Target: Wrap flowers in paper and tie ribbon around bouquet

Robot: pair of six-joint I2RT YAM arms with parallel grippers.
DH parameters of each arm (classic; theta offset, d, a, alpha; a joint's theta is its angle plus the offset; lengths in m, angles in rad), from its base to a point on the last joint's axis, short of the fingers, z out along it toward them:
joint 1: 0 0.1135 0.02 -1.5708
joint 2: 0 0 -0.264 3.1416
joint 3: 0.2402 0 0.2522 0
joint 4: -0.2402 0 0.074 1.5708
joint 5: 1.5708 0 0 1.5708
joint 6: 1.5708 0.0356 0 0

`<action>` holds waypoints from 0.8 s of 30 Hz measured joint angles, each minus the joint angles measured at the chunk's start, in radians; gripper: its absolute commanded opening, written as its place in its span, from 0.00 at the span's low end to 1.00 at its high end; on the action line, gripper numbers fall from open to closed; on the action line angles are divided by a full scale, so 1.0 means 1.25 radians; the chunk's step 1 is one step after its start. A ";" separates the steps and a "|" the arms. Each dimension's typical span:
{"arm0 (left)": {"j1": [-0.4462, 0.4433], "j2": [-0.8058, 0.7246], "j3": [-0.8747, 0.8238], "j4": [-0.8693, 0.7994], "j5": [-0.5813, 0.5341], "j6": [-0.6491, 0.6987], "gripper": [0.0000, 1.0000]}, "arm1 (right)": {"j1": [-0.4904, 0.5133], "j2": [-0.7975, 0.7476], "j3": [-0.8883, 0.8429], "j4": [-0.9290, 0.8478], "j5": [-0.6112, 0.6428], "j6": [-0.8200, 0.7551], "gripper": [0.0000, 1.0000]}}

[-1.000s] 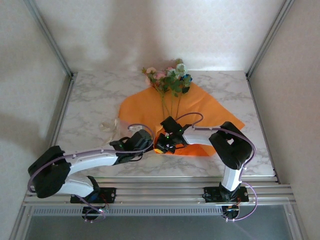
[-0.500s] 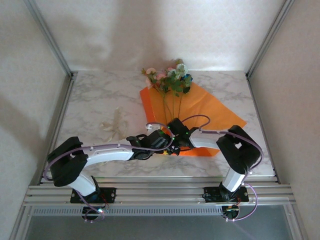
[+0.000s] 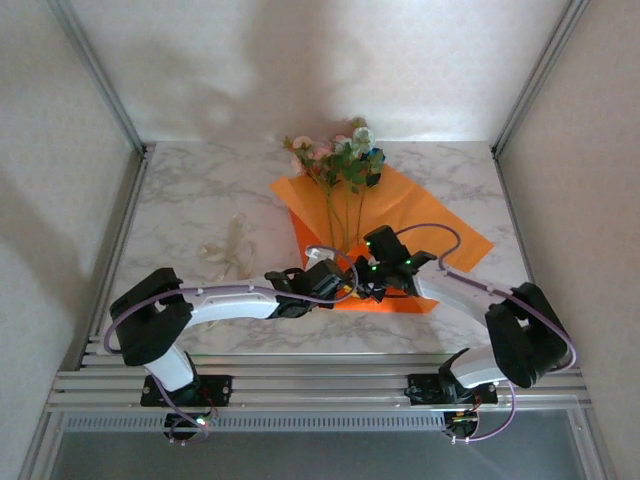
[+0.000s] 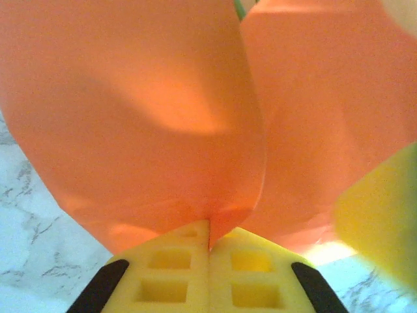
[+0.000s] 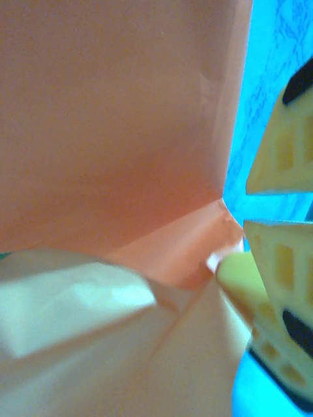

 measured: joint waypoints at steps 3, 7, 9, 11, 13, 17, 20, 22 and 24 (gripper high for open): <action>-0.009 0.020 0.018 -0.012 0.004 0.030 0.00 | -0.037 -0.026 -0.035 0.004 -0.004 -0.011 0.02; -0.023 0.034 0.059 -0.023 0.007 0.070 0.00 | -0.064 0.010 -0.083 0.017 -0.020 -0.014 0.00; -0.030 0.045 0.083 -0.025 0.007 0.092 0.00 | -0.065 0.050 -0.098 0.031 -0.027 -0.014 0.00; -0.038 0.060 0.103 -0.028 0.007 0.111 0.00 | -0.068 0.081 -0.105 0.057 -0.041 -0.013 0.00; -0.045 0.078 0.120 -0.028 0.011 0.130 0.00 | -0.072 0.098 -0.105 0.084 -0.057 -0.011 0.00; -0.050 0.115 0.141 -0.028 0.029 0.163 0.00 | -0.073 0.110 -0.116 0.135 -0.078 0.001 0.00; -0.047 0.143 0.158 -0.026 0.034 0.179 0.00 | -0.078 0.104 -0.131 0.157 -0.087 0.007 0.01; -0.045 0.155 0.164 -0.025 0.037 0.184 0.00 | -0.081 0.096 -0.139 0.165 -0.087 0.007 0.05; -0.045 0.164 0.165 -0.018 0.044 0.192 0.00 | -0.083 0.084 -0.142 0.151 -0.079 0.005 0.11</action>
